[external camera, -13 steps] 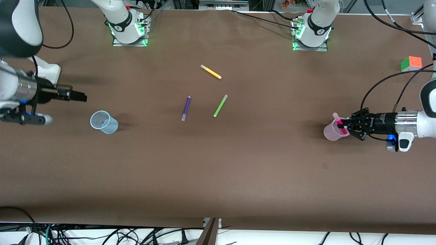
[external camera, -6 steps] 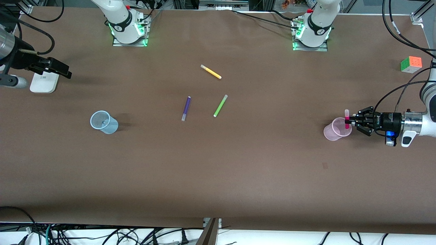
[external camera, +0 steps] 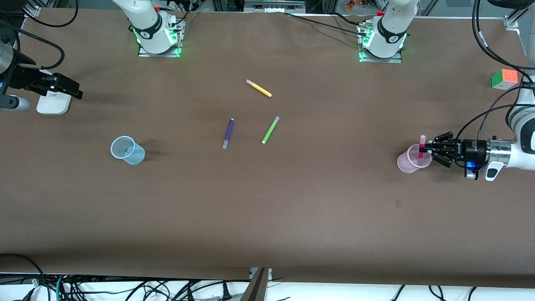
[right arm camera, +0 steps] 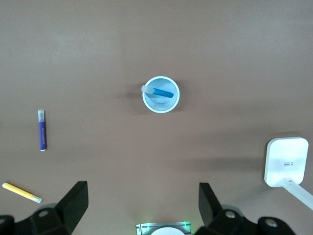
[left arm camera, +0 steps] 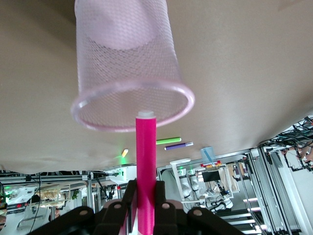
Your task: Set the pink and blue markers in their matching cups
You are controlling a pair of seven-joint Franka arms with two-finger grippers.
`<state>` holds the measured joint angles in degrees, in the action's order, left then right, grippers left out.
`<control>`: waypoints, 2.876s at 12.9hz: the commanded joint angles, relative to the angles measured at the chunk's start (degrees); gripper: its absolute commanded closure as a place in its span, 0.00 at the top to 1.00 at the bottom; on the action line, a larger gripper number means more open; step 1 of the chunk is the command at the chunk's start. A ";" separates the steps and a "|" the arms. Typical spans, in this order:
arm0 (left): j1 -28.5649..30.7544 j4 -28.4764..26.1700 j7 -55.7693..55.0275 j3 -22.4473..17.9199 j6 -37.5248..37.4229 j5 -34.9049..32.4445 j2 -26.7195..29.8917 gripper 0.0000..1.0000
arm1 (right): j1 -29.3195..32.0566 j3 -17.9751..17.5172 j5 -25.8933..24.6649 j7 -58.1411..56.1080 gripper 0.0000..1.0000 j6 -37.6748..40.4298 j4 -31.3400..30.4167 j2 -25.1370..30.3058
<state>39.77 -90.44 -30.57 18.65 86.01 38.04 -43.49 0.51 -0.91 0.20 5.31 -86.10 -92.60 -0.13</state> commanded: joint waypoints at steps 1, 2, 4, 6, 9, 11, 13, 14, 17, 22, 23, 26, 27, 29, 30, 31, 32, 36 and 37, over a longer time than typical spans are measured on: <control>1.01 0.44 1.74 0.34 -0.66 1.68 -1.07 0.00 | 0.28 0.30 -0.82 -1.27 1.00 0.06 0.58 -0.05; 1.01 0.44 1.66 0.34 -0.58 1.68 -1.15 0.14 | 0.28 0.30 -1.25 -1.27 1.00 0.06 0.66 -0.05; 1.88 0.62 1.74 0.34 -0.58 1.86 -2.29 0.86 | 0.37 0.30 -1.96 -1.27 1.00 -0.03 0.66 -0.05; 1.80 0.70 1.66 0.34 -0.66 2.30 -2.30 1.00 | 0.28 0.30 -1.96 -1.27 1.00 -0.03 0.66 -0.14; 1.36 1.32 0.52 0.69 -0.67 1.43 -0.64 1.00 | 0.19 0.30 -1.87 -1.18 1.00 -0.29 0.66 -0.14; -0.03 1.76 -2.72 0.95 -0.75 -0.67 4.18 1.00 | 0.28 0.30 -1.87 -1.18 1.00 -0.20 0.66 -0.22; -4.23 2.20 -6.67 1.04 -0.49 -6.29 12.33 1.00 | 0.19 0.30 -1.87 -1.18 1.00 -0.47 0.66 -0.31; -6.09 3.33 -8.52 1.13 -0.75 -8.75 15.86 1.00 | 0.19 0.30 -1.87 -1.18 1.00 -0.47 0.66 -0.40; -13.20 4.31 -13.72 1.39 -1.80 -16.12 25.53 1.00 | 0.28 0.30 -1.79 -1.27 1.00 -0.64 0.66 -0.40; -19.20 4.04 -13.90 10.85 -2.07 -32.48 35.05 1.00 | 0.28 0.30 -1.70 -1.27 1.00 -0.73 0.66 -0.49; -19.20 4.04 -14.60 12.97 -1.72 -33.64 35.49 1.00 | 0.19 0.30 -1.78 -1.18 1.00 -0.73 0.75 -0.49; -19.20 4.39 -14.17 17.99 -1.37 -39.34 35.41 1.00 | 0.02 0.21 -1.70 -1.18 1.00 -0.73 0.93 -0.49; -19.20 4.48 -13.99 19.22 -1.37 -40.32 35.41 1.00 | 0.02 0.21 -1.70 -1.18 1.00 -0.73 0.93 -0.49; -19.12 4.66 -13.81 19.41 -1.37 -40.33 35.32 1.00 | 0.10 0.21 -1.70 -1.27 1.00 -0.73 0.93 -0.49; -19.12 5.44 -13.55 19.32 -1.45 -40.42 35.06 1.00 | 0.11 0.21 -1.70 -1.27 1.00 -0.73 0.93 -0.49; -19.20 5.80 -11.63 19.41 -1.54 -40.50 34.97 1.00 | 0.11 0.21 -1.78 -1.27 1.00 -0.73 0.93 -0.49; -19.20 5.80 -9.18 19.41 -1.54 -40.59 34.97 1.00 | 0.19 0.21 -1.70 -1.27 1.00 -0.73 0.93 -0.49; -18.94 5.89 1.97 19.23 -1.37 -41.99 34.97 1.00 | 0.19 0.21 -1.70 -1.27 1.00 -0.64 0.93 -0.67; -19.20 5.89 4.36 19.06 -0.85 -43.91 35.06 1.00 | 0.19 0.21 -1.61 -1.27 1.00 -0.64 0.93 -0.67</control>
<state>20.51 -85.21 -31.93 37.57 84.64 -2.72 -8.63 0.51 -0.53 -0.90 4.63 -87.03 -92.54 -0.43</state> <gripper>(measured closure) 0.000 0.000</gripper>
